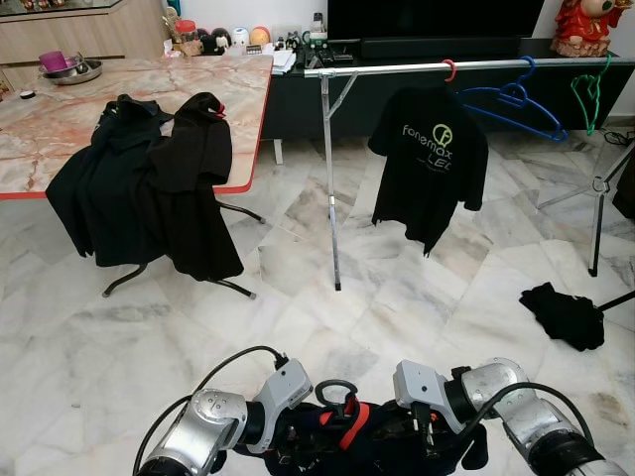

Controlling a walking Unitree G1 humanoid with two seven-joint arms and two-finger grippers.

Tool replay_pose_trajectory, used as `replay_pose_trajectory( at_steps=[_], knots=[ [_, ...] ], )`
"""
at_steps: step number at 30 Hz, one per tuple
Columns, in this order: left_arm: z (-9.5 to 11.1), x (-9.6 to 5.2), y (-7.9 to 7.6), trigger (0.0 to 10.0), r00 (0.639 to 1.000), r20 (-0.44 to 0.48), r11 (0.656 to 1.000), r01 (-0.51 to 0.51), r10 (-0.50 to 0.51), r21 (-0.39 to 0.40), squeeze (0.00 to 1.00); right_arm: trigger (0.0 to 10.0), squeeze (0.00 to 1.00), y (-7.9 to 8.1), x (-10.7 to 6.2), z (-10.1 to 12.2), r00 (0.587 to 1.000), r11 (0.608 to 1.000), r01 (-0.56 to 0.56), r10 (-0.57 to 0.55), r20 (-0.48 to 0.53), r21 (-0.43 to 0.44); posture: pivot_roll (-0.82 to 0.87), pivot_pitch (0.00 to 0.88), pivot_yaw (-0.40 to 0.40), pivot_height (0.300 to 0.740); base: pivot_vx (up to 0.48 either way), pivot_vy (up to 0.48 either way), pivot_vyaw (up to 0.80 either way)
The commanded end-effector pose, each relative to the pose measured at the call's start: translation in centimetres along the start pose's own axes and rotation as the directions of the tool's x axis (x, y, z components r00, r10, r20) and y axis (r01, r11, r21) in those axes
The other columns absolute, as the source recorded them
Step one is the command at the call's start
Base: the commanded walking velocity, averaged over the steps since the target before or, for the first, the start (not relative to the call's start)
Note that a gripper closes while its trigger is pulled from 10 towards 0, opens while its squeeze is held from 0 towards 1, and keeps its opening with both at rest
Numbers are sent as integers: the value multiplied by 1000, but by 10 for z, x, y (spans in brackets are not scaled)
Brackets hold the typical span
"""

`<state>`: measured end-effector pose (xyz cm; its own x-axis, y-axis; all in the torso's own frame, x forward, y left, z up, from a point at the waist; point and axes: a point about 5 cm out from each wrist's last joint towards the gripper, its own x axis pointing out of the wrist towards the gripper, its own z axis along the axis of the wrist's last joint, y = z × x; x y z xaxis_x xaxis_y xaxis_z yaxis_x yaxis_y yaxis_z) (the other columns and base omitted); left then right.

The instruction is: Hang hanger

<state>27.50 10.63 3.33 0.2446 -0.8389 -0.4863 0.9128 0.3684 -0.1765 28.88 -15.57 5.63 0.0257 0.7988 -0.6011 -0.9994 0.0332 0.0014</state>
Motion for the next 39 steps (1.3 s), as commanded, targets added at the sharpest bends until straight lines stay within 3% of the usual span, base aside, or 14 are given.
replay_pose_trajectory(
  at_steps=[1,20,21,22,28,29,30,31,32,33,34,39],
  knots=[
    [0,0,2,0,1000,2,1000,-7,7,6,0,0,0,-1,-1,5,999,1000,15,-14,28,-15,111,128,24,740,0,0,0],
    [2,3,4,0,1000,12,1000,-14,14,16,0,157,0,-4,-3,2,999,999,40,-40,3,-1,108,115,22,740,0,0,0],
    [2,3,4,0,1000,12,1000,-15,15,16,0,2196,0,-4,-3,1,999,999,40,-40,1,7,108,113,21,740,0,0,0],
    [2,3,4,0,1000,13,1000,-18,18,16,0,10000,0,-5,-4,-1,999,999,48,-48,-9,24,107,110,22,740,0,0,0],
    [2,4,4,0,1000,19,1000,-24,23,14,0,10000,0,-3,-5,-5,999,999,36,-35,-32,20,105,104,23,740,0,0,0],
    [1,4,4,0,1000,19,1000,-24,24,14,0,10000,31,-3,-5,-5,999,999,35,-34,-32,21,102,99,24,740,0,0,0],
    [1,4,4,0,999,21,1000,-24,24,14,0,10000,302,-3,-5,-5,999,999,37,-36,-31,19,101,98,24,740,0,0,0],
    [1,4,4,0,999,24,1000,-26,26,11,0,10000,463,-3,-6,-4,999,999,39,-39,-32,20,100,96,24,740,0,0,0],
    [1,4,4,0,999,24,1000,-26,26,11,0,10000,463,-3,-6,-4,999,999,39,-39,-32,20,100,96,24,740,0,0,0],
    [1,4,4,0,999,25,1000,-27,27,12,0,10000,890,-4,-6,-4,999,999,41,-41,-33,17,99,95,24,740,0,0,0],
    [1,5,4,0,999,25,999,-27,27,17,0,10000,1000,-5,-8,-4,998,999,48,-48,-35,15,99,91,24,740,0,0,0],
    [1,5,6,0,999,6,998,-48,48,44,0,10000,1000,-7,-13,-2,998,999,45,-44,-38,12,93,83,22,740,0,0,0]
  ],
)
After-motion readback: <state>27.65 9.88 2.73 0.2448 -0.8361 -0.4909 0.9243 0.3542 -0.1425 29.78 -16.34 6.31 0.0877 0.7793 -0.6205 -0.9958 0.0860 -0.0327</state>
